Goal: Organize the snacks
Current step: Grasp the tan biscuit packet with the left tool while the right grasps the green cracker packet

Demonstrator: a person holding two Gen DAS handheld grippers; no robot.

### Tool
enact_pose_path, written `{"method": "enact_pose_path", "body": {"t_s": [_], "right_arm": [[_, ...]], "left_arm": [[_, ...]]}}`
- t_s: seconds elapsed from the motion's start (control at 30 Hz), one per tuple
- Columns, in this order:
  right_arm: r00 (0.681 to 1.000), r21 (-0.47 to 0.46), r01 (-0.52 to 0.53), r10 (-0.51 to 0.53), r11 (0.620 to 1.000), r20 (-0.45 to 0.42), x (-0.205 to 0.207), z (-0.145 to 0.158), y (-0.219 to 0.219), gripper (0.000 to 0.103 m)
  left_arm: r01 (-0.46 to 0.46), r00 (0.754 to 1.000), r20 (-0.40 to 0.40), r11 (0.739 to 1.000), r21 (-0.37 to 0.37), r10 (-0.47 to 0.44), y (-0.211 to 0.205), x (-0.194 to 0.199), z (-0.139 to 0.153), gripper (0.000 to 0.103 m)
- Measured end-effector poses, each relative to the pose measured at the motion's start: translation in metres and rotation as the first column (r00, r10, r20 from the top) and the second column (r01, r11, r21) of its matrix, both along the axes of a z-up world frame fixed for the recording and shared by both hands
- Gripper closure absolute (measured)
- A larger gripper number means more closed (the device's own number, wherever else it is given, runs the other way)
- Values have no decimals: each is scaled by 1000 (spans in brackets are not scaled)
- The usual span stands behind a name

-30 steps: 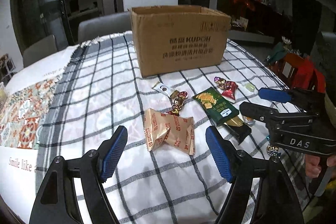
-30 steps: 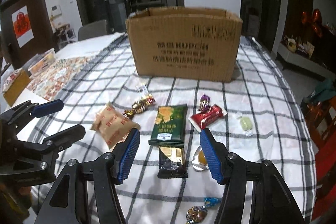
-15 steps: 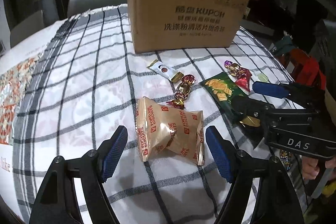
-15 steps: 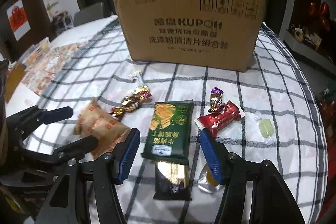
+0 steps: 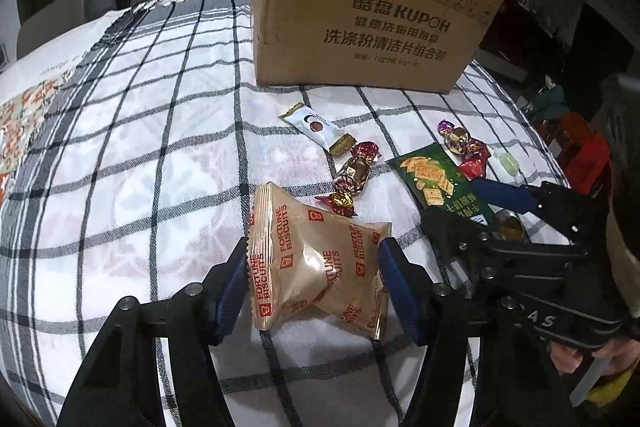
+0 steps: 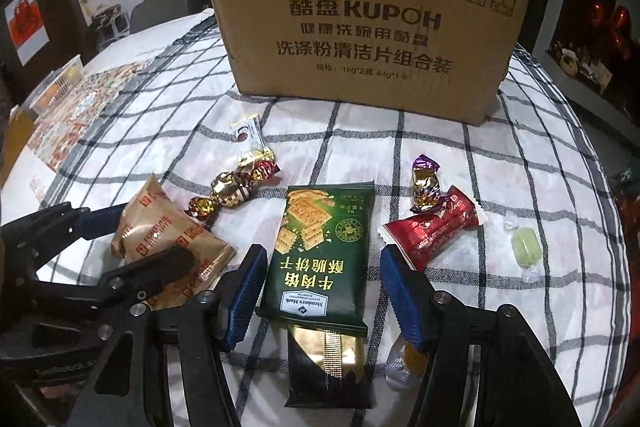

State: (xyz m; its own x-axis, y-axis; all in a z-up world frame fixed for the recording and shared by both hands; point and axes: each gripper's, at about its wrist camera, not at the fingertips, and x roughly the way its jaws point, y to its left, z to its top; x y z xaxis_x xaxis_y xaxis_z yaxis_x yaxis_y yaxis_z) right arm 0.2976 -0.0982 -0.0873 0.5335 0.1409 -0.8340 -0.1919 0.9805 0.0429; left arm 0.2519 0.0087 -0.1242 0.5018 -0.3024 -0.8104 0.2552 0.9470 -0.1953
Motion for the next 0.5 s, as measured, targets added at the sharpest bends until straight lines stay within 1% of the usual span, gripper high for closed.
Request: {"method": "enact_pose_path", "body": {"t_s": [0.03, 0.07, 0.1, 0.17, 0.3, 0.5], "right_arm": [[1000, -3, 1, -1, 1000, -2, 0, -1, 0, 45], [1000, -4, 0, 0, 1000, -6, 1, -2, 1, 52], [1000, -5, -3, 3, 1000, -12, 1, -4, 2, 55], [1000, -17, 0, 0, 1000, -8, 1, -4, 4, 56], [1000, -15, 7, -7, 1000, 5, -3, 0, 4, 57], [999, 10, 4, -4, 1000, 33, -13, 10, 2, 57]], "left_arm": [[0, 1000, -1, 1000, -5, 0, 0, 0, 0, 43], [1, 1000, -4, 1000, -9, -1, 1, -1, 0, 48], [3, 1000, -6, 1000, -14, -3, 1, -1, -1, 54], [5, 1000, -10, 1000, -30, -6, 3, -2, -1, 57], [-4, 1000, -13, 999, -43, 3, 7, -5, 1, 57], [-18, 1000, 26, 999, -34, 18, 9, -13, 17, 58]]}}
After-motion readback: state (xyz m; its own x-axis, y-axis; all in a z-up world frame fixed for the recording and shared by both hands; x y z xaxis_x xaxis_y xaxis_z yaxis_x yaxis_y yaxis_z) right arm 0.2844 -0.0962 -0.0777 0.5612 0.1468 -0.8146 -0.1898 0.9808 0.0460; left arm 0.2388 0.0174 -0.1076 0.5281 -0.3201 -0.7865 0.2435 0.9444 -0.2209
